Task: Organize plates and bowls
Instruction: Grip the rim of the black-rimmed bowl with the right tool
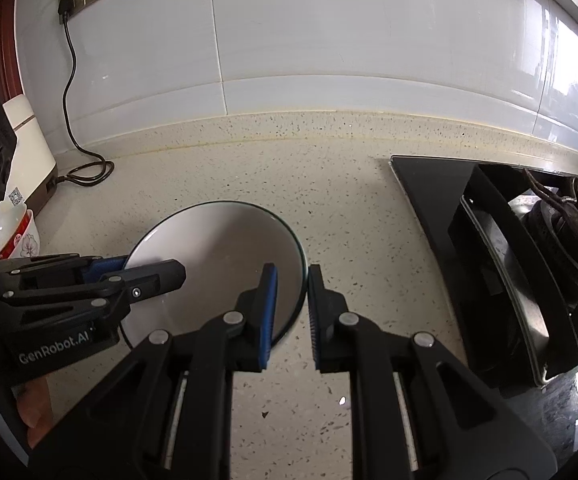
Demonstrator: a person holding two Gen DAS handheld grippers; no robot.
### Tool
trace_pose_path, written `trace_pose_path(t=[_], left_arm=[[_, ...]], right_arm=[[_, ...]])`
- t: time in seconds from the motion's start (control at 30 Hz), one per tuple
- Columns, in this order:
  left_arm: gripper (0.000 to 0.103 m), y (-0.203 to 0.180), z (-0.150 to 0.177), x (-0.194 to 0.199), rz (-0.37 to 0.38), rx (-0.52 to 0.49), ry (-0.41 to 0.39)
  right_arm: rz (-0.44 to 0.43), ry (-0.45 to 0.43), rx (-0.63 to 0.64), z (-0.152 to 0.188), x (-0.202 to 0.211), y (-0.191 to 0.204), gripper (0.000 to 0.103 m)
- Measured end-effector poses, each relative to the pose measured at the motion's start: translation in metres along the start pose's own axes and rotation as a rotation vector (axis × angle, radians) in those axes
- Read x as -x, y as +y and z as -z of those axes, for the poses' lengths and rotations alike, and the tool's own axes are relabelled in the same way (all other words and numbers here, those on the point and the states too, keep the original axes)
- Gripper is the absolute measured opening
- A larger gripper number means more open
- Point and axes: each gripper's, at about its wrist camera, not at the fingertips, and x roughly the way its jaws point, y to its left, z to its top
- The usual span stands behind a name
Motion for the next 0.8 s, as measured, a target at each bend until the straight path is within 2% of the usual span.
trace_pose_path(t=[0.13,0.8], left_arm=[[0.023,-0.002,0.002,0.002,-0.039,-0.022,-0.013],[0.016,-0.002,0.001,0.011,-0.103,-0.028,-0.048]], right_arm=[[-0.009,-0.001,0.001,0.000,-0.001,0.000,0.017],[-0.071,0.001,-0.030,0.001,-0.002,0.000,0.017]])
